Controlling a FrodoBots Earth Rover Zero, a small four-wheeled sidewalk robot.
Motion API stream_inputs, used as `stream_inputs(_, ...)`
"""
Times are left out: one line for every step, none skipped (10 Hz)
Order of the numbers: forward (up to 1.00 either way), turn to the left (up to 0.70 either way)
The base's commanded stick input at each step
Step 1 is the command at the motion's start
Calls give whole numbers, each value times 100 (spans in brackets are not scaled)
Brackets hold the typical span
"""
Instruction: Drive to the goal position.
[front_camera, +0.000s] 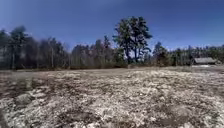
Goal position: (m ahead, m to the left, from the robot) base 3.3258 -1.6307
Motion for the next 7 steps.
stream_inputs(70, 0)
stream_inputs(70, 0)
stream_inputs(70, -16)
stream_inputs(70, -35)
stream_inputs(70, -35)
stream_inputs(70, -35)
stream_inputs(70, -35)
